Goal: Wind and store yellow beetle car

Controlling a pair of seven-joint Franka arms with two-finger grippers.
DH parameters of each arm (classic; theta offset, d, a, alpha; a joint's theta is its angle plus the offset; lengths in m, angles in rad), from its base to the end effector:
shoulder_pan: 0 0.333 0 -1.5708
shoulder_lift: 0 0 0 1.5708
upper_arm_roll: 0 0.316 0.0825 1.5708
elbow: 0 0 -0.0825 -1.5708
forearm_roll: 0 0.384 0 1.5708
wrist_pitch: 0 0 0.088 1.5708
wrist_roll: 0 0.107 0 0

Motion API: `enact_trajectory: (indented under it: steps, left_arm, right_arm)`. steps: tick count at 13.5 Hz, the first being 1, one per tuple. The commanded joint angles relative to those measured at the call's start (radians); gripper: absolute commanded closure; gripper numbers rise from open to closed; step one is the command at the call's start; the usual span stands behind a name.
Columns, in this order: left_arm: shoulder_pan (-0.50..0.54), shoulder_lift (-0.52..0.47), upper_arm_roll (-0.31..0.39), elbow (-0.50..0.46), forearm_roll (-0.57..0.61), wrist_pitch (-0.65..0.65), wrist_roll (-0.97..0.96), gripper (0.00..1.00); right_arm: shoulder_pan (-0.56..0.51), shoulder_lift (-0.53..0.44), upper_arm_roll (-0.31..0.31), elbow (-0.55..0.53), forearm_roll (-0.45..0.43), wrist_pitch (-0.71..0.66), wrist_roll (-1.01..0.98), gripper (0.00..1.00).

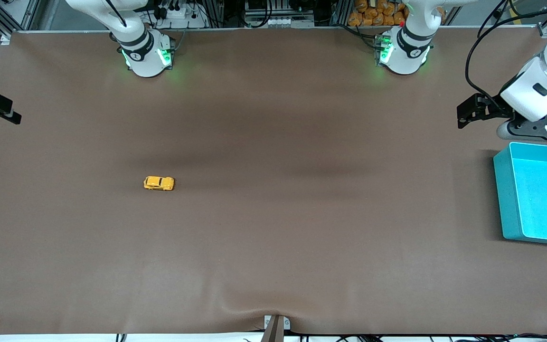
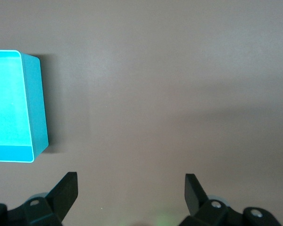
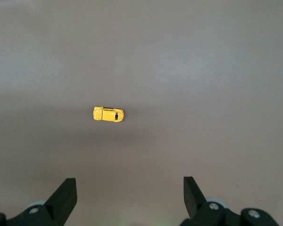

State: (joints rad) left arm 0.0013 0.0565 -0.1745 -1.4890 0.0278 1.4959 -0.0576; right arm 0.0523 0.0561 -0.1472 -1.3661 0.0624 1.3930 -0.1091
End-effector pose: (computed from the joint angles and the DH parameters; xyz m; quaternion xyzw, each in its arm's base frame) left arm 0.5570 -0.0912 0.6253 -0.9980 0.0570 0.0232 0.0117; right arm 0.5507 -0.0419 0.6733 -0.9995 -0.0122 0.0115 0.0280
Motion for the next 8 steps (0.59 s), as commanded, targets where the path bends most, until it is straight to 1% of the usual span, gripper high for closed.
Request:
enact_trajectory:
  steps: [1,2,8]
  left_arm:
    - [-0.001,-0.001,-0.003,0.001,0.014,-0.003,-0.010,0.00]
    - [-0.001,-0.003,-0.003,0.003,0.015,-0.003,-0.010,0.00]
    - [-0.001,-0.003,-0.003,0.003,0.015,-0.003,-0.010,0.00]
  right_arm:
    - [-0.069,-0.022,0.066,-0.016,-0.018,-0.011,0.026,0.00]
    - [-0.069,-0.030,0.066,-0.031,-0.018,-0.008,0.026,0.00]
    - [-0.049,-0.032,0.066,-0.028,-0.021,-0.026,0.028,0.00]
